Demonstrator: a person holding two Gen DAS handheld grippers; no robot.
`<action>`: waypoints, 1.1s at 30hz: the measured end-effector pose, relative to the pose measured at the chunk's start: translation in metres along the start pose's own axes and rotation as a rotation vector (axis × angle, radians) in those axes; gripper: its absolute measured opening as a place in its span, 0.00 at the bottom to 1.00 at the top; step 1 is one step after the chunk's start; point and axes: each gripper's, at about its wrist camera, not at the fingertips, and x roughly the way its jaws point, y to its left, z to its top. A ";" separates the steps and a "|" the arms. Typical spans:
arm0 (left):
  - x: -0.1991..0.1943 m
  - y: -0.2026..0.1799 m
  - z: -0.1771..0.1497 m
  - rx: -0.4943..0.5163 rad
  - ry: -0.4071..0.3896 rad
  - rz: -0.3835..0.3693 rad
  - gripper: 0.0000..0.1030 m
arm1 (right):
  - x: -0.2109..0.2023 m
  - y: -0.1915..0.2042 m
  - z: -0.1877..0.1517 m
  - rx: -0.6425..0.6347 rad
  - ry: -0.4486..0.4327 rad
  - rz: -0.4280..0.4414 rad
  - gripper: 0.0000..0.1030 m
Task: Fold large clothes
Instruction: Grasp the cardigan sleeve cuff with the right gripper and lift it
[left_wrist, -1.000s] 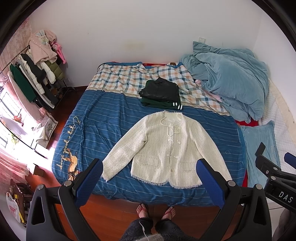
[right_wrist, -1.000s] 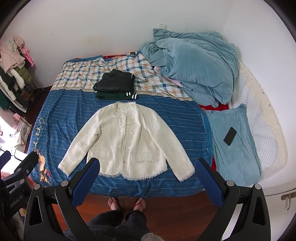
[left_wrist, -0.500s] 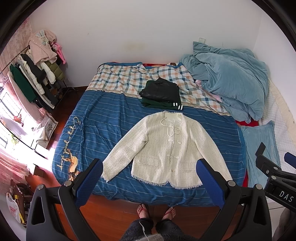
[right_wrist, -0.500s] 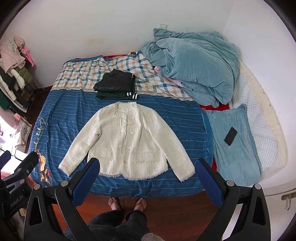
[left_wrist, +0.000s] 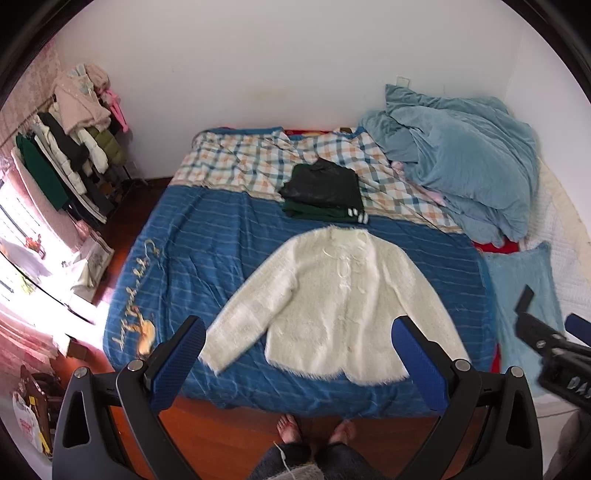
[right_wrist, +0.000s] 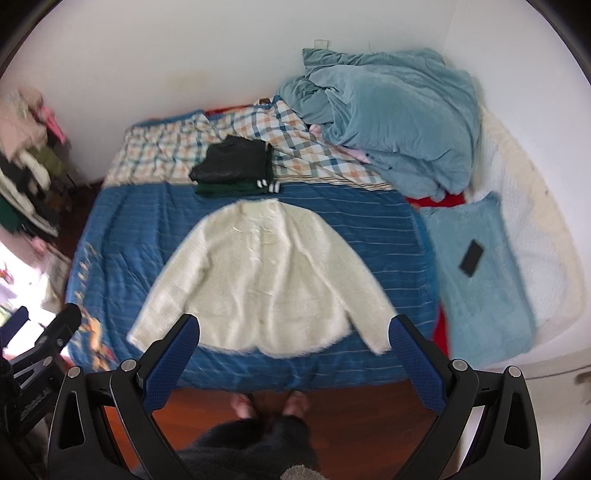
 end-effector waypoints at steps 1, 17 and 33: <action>0.008 0.002 0.002 0.002 -0.013 0.010 1.00 | 0.012 -0.007 -0.001 0.045 -0.002 -0.010 1.00; 0.272 -0.029 0.000 0.073 0.162 0.271 1.00 | 0.324 -0.284 -0.103 0.754 0.251 -0.111 0.73; 0.500 -0.090 -0.069 0.086 0.458 0.303 1.00 | 0.601 -0.409 -0.216 1.064 0.509 -0.050 0.78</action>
